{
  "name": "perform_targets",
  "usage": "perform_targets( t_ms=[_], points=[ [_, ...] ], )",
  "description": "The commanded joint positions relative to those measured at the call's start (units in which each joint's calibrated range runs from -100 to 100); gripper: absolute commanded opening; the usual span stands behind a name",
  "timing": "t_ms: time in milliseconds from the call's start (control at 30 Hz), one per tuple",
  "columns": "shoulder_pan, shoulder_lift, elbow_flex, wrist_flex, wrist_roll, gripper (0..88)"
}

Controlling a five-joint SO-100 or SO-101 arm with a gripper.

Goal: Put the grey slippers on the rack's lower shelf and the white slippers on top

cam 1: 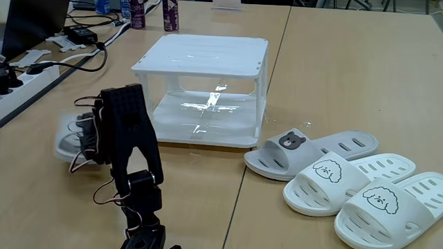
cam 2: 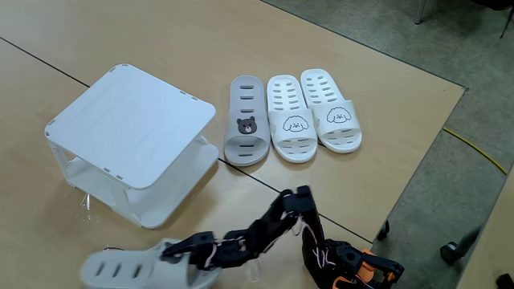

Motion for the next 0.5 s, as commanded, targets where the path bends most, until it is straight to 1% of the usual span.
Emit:
perform_targets(
  t_ms=[0,100,233,467],
  points=[
    [0.49,-22.33,14.44,-1.25,0.42,0.7],
    [3.53,-33.1,24.55,-1.16,0.42,0.7],
    [7.48,-43.12,39.88,-1.33,0.42,0.7],
    [16.03,-44.04,40.51,-1.25,0.42,0.7]
  ],
)
